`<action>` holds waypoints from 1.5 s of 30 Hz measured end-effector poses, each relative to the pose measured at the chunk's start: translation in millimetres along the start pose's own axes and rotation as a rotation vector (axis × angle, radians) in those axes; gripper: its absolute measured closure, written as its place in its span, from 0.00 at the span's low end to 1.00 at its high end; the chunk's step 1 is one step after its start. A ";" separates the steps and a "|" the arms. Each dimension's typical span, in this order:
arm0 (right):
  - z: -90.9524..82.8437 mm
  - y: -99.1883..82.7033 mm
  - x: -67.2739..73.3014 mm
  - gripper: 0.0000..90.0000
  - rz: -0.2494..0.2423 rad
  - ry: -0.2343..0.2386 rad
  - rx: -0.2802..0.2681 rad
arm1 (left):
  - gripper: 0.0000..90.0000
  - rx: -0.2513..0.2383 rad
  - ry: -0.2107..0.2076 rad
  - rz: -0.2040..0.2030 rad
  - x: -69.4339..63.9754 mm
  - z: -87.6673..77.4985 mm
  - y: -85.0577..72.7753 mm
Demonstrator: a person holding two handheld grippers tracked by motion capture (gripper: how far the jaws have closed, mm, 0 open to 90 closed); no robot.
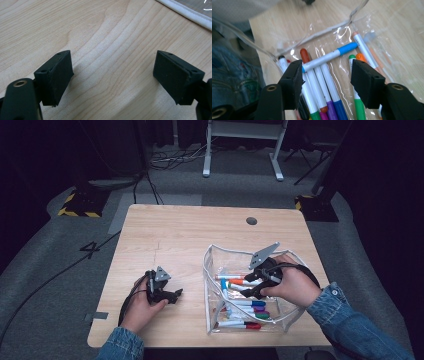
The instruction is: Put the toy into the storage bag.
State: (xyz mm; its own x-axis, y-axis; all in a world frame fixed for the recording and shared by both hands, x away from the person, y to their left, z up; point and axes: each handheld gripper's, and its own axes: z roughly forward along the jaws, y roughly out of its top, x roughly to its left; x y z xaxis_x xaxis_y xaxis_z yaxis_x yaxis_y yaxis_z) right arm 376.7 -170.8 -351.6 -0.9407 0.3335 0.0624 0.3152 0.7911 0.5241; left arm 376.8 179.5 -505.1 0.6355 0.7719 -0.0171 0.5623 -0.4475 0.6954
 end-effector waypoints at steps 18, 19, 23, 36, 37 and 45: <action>-87.2 -18.4 -13.3 0.40 0.151 -0.160 -0.213 | 0.18 0.002 -0.008 0.004 2.4 -3.8 -3.9; -93.1 -23.1 -14.9 0.40 0.158 -0.174 -0.220 | 0.18 0.002 -0.008 0.009 3.4 -4.7 -4.6; -109.1 -38.0 -18.5 0.40 0.197 -0.208 -0.251 | 0.18 0.003 -0.009 0.012 6.9 -7.9 -7.9; -152.1 -106.3 -34.8 0.39 0.350 -0.354 -0.289 | 0.18 0.002 -0.004 0.002 9.7 -10.2 -10.4; -153.0 -112.1 -36.0 0.39 0.362 -0.360 -0.284 | 0.18 0.002 -0.004 0.003 9.7 -10.1 -10.4; -133.6 -158.3 -45.9 0.38 0.468 -0.355 -0.277 | 0.18 0.002 -0.004 0.002 9.7 -10.1 -10.4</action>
State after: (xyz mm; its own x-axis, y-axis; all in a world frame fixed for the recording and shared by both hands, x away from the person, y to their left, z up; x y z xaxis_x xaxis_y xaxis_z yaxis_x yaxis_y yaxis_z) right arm 353.2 -379.9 -323.9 -0.5981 0.7977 0.0774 0.5928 0.3753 0.7125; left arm 371.8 196.3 -505.3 0.6390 0.7690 -0.0184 0.5617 -0.4501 0.6942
